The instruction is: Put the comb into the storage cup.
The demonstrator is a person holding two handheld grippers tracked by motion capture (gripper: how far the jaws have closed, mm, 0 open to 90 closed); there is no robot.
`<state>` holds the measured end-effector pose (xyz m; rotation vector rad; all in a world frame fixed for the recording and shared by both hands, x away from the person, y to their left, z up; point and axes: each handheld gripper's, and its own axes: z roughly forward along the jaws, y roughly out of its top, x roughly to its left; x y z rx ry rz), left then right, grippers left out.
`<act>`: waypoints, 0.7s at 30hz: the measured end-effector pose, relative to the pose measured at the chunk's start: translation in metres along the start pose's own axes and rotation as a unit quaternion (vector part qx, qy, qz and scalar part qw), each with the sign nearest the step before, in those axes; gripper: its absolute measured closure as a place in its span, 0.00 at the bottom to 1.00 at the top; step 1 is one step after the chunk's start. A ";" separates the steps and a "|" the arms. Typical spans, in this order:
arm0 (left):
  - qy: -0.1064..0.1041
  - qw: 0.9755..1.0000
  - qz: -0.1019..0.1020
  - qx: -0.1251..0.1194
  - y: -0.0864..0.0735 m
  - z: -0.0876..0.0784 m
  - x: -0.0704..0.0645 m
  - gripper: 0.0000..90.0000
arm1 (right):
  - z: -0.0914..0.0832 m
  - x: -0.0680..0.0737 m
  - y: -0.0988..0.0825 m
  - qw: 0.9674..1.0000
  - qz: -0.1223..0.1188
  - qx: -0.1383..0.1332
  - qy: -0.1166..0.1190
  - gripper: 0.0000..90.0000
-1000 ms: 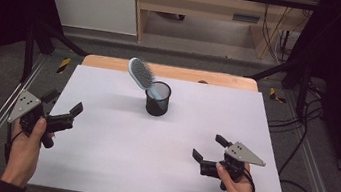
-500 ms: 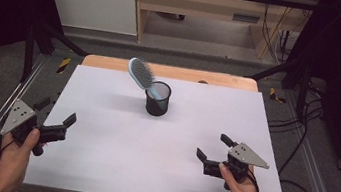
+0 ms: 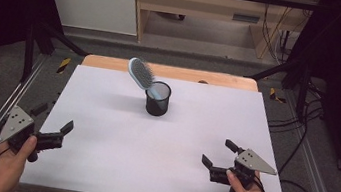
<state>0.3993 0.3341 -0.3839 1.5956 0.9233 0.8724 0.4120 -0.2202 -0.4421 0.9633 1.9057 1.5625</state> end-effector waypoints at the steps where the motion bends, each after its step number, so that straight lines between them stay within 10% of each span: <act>1: 0.000 1.000 -0.002 0.001 -0.001 0.000 0.000 0.02 | -0.001 0.000 -0.001 1.000 0.001 0.000 0.000 0.03; 21: -0.022 0.999 -0.030 0.022 -0.027 0.022 -0.023 0.03 | -0.002 -0.014 -0.012 1.000 0.001 0.003 -0.016 0.03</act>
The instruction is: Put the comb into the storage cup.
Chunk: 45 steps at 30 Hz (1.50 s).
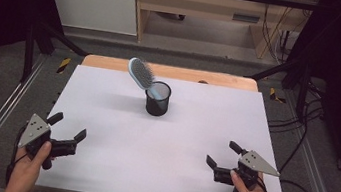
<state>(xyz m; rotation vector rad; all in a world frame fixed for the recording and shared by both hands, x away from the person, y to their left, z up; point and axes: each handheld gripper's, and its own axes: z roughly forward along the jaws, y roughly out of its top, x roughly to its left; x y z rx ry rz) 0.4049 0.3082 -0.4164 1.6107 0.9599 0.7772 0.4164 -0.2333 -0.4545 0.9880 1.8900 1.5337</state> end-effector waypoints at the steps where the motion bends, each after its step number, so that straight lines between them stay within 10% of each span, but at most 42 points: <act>1: -0.001 1.000 -0.001 -0.001 0.000 0.001 -0.001 0.03 | 0.000 0.000 0.000 1.000 0.000 0.001 0.000 0.03; 45: -0.024 0.998 -0.020 -0.057 -0.025 0.006 -0.025 0.03 | 0.021 -0.005 -0.003 1.000 -0.009 -0.020 -0.006 0.05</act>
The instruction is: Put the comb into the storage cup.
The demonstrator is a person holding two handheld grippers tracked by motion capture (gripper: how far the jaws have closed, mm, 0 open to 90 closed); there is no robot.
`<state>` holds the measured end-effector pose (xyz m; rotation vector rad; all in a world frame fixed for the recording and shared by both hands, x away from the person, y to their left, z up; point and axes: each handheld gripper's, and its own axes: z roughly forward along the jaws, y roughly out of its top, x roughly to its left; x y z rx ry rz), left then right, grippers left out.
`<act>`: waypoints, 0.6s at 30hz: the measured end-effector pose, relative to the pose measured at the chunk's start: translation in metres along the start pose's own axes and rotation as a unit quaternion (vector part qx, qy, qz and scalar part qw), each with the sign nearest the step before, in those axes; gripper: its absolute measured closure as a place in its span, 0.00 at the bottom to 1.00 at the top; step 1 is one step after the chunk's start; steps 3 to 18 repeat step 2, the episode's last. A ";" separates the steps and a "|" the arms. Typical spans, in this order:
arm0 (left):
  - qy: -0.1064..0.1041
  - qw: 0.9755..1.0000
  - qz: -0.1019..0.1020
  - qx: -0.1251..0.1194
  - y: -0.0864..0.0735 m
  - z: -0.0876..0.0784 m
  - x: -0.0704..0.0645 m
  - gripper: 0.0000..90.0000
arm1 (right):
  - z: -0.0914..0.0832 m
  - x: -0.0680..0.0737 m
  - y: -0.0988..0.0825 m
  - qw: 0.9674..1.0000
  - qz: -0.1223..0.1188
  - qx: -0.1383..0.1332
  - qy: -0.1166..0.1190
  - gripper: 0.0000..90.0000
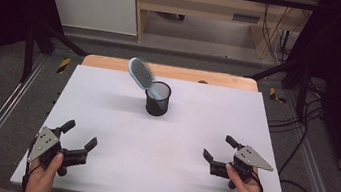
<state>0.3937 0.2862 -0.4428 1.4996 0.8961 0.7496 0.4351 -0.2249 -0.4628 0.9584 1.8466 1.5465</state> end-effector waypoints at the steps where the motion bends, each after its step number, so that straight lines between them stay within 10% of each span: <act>1: 0.001 1.000 -0.003 0.000 0.000 0.000 0.001 0.03 | 0.001 -0.001 0.000 1.000 -0.001 0.002 -0.004 0.05; 18: 0.002 1.000 -0.005 0.000 0.000 0.000 0.002 0.03 | 0.001 -0.001 0.000 1.000 0.001 0.003 -0.008 0.05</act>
